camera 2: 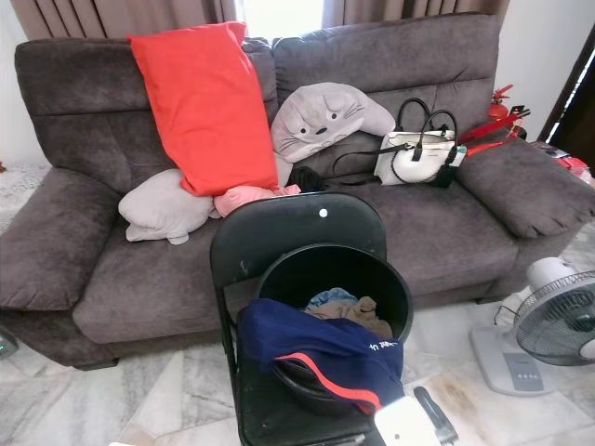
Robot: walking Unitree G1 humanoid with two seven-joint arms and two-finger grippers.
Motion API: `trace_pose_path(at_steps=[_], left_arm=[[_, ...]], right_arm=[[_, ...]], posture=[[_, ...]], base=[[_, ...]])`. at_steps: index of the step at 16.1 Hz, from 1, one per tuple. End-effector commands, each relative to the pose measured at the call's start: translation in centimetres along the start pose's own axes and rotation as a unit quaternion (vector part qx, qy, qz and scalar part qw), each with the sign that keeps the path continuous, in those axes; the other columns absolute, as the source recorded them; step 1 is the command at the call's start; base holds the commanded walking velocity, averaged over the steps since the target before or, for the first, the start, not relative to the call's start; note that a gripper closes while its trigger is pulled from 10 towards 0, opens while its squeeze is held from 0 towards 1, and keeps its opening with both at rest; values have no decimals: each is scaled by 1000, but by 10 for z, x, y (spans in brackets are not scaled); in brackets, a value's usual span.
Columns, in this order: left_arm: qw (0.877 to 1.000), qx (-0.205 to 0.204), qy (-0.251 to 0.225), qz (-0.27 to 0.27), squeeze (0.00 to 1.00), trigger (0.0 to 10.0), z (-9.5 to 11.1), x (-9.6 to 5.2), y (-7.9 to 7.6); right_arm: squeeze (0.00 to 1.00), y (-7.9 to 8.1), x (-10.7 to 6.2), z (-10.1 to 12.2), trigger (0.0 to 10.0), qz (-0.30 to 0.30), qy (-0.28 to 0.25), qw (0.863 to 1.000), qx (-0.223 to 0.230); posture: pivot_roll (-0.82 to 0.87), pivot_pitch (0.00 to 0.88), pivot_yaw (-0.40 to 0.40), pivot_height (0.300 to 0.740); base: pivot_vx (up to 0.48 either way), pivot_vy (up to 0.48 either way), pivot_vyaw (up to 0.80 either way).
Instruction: Hang hanger
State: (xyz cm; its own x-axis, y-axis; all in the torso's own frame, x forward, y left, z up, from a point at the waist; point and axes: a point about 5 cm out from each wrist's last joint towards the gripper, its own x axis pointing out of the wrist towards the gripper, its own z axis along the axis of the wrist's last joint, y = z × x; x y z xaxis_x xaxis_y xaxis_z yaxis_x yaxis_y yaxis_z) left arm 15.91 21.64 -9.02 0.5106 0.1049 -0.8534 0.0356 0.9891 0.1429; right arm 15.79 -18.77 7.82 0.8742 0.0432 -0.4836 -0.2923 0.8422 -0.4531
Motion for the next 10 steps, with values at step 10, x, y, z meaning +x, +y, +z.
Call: trace_pose_path(at_steps=[10], left_arm=[[1000,-4,12,-2,0,10000,-6,-1,0]], right_arm=[[0,-3,13,-12,10000,-53,12,998,-9]], posture=[[-131,55,43,740]], base=[[0,0,0]])
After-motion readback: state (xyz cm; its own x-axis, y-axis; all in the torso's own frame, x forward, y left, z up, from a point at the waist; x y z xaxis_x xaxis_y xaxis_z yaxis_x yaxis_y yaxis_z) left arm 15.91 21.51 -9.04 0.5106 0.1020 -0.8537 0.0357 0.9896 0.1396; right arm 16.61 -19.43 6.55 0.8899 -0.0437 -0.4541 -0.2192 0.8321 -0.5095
